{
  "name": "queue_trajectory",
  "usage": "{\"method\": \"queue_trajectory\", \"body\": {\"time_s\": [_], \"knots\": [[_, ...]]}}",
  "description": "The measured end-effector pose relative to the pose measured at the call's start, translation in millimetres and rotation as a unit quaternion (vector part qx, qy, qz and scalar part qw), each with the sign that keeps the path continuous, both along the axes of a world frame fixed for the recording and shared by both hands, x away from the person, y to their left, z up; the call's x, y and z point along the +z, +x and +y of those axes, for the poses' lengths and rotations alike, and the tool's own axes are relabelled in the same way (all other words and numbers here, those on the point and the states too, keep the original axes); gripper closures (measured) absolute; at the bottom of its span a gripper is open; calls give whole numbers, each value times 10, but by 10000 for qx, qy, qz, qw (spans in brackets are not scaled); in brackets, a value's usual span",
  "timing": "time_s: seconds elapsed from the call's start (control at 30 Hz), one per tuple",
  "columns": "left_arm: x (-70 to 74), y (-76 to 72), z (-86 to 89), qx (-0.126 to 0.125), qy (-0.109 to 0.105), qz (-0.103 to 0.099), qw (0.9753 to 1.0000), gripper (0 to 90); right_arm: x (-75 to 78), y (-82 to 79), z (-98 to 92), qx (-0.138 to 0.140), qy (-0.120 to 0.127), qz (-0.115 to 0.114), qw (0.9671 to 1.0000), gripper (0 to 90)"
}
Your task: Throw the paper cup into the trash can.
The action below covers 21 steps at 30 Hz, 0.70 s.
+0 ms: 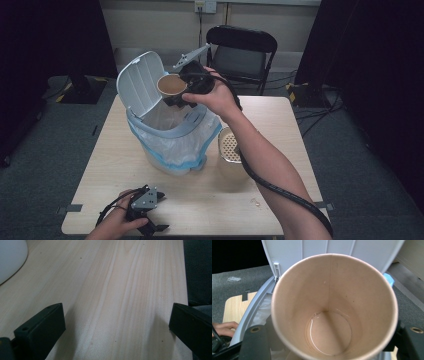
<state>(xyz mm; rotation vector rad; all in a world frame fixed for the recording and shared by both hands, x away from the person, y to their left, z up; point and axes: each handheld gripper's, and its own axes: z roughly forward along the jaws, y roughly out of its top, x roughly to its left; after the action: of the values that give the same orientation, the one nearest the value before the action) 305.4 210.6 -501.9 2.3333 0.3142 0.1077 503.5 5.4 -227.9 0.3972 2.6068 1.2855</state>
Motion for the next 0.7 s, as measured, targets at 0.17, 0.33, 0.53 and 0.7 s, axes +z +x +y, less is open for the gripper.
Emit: {"method": "queue_trajectory", "body": {"time_s": [0.17, 0.33, 0.53, 0.7], "knots": [[1, 0, 0, 0, 4, -2, 10000, 0, -92, 14, 90, 66, -1, 69, 10000, 285], [1, 0, 0, 1, 3, 0, 10000, 0, -186, 36, 141, 63, -6, 125, 9999, 277], [2, 0, 1, -1, 18, 0, 10000, 0, -260, 24, 156, 83, 44, 197, 9998, 160], [5, 3, 2, 1, 27, -32, 10000, 0, -237, -58, 66, 161, 30, 243, 9996, 150]]}}
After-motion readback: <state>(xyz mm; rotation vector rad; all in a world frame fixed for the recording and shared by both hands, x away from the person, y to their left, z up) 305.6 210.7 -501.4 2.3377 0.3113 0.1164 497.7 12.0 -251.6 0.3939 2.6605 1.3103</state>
